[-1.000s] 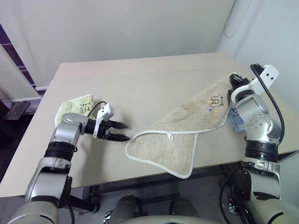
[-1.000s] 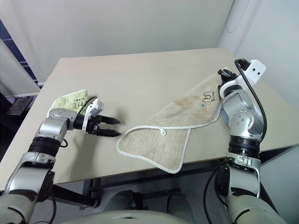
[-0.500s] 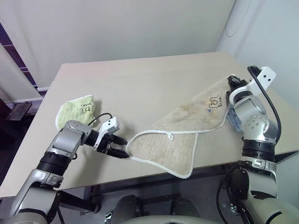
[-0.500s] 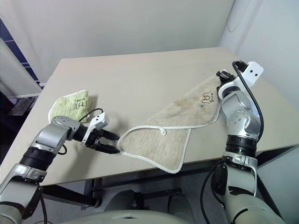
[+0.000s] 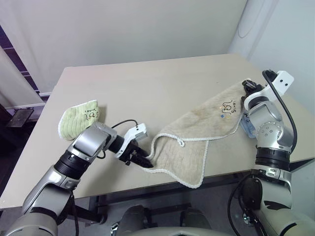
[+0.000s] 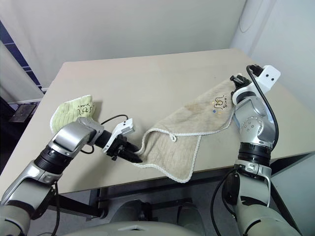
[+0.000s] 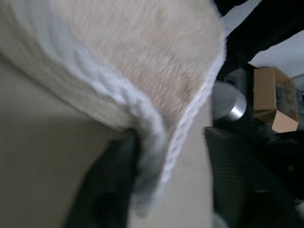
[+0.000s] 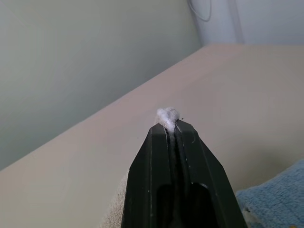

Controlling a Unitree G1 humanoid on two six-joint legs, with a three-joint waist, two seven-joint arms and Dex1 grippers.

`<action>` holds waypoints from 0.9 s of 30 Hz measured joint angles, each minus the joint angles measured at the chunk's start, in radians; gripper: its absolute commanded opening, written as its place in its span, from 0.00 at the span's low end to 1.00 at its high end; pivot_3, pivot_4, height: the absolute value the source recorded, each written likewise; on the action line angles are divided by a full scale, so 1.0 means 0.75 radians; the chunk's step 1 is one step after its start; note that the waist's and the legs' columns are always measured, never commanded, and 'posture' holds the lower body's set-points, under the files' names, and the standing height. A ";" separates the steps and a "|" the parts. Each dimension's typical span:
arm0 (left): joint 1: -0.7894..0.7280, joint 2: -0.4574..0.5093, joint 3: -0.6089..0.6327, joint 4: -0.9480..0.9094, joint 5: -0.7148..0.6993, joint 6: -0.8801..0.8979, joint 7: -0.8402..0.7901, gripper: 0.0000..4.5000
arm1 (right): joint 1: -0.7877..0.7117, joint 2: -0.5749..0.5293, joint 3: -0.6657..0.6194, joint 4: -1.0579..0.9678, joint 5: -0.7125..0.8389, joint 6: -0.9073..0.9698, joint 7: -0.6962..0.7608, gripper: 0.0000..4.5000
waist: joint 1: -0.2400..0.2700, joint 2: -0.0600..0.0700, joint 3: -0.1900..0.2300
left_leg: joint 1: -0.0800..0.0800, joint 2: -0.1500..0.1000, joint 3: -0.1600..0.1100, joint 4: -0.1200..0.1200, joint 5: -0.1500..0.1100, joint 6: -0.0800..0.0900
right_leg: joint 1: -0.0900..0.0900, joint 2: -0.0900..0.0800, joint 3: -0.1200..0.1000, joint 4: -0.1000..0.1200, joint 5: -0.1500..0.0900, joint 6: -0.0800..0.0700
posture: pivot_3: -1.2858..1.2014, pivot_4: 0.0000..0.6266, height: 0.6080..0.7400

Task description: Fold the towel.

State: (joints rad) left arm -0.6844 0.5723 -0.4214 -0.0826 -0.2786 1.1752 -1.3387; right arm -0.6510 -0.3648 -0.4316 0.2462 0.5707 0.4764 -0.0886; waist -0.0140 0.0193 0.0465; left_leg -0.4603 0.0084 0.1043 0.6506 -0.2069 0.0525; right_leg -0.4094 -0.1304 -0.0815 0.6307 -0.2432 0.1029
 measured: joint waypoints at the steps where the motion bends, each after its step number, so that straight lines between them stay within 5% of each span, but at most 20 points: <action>1: -0.044 -0.017 -0.003 -0.034 -0.023 0.059 0.027 0.18 | 0.000 0.000 0.001 0.000 -0.011 -0.002 0.002 0.00 | 0.000 0.000 0.000 | 0.000 0.000 0.000 0.001 0.000 0.000 | 0.000 0.000 0.000 0.000 0.000 0.000 | 0.52 0.00 0.85; 3: -0.104 -0.039 -0.015 -0.091 -0.064 0.144 0.075 0.01 | 0.000 0.000 0.006 0.000 -0.024 -0.003 0.010 0.00 | -0.002 0.000 0.000 | 0.000 0.000 0.000 0.001 0.000 0.000 | 0.002 0.001 0.000 0.000 0.000 0.000 | 0.52 0.00 0.85; 8: -0.157 -0.008 -0.029 -0.196 -0.186 0.334 0.176 0.01 | 0.001 0.000 0.007 0.000 -0.058 -0.004 0.021 0.00 | -0.009 0.001 0.001 | 0.000 0.004 0.000 0.000 0.003 0.001 | 0.001 0.006 0.001 0.001 0.000 0.000 | 0.52 0.00 0.85; 18: -0.166 0.412 0.212 -0.309 -0.403 0.334 0.179 0.01 | 0.000 -0.001 0.001 0.006 -0.085 -0.020 0.047 0.00 | -0.004 0.003 0.003 | 0.002 0.008 0.000 0.000 0.002 -0.005 | -0.004 0.009 0.002 -0.002 0.001 -0.004 | 0.52 0.00 0.85; 22: -0.165 0.405 0.294 -0.121 -0.362 0.079 0.212 0.01 | -0.007 -0.003 -0.008 0.006 -0.089 -0.032 0.055 0.00 | 0.002 0.004 0.003 | 0.002 0.008 0.000 -0.001 0.003 -0.006 | -0.003 0.009 0.002 -0.002 0.002 -0.005 | 0.52 0.00 0.85; 27: -0.157 0.207 0.287 0.519 -0.083 -0.623 0.363 0.01 | -0.056 -0.006 -0.069 0.002 0.043 0.114 0.090 0.00 | 0.002 0.005 0.003 | 0.004 0.010 0.000 -0.003 0.004 -0.008 | -0.004 0.010 0.002 -0.001 0.004 -0.008 | 0.52 0.00 0.85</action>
State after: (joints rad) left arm -0.8023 0.7275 -0.2064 0.3064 -0.3411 0.7079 -1.0666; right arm -0.6927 -0.3692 -0.4835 0.2480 0.6030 0.5618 -0.0212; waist -0.0128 0.0229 0.0488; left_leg -0.4573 0.0156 0.1044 0.6483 -0.2039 0.0466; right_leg -0.4124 -0.1231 -0.0800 0.6298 -0.2403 0.0968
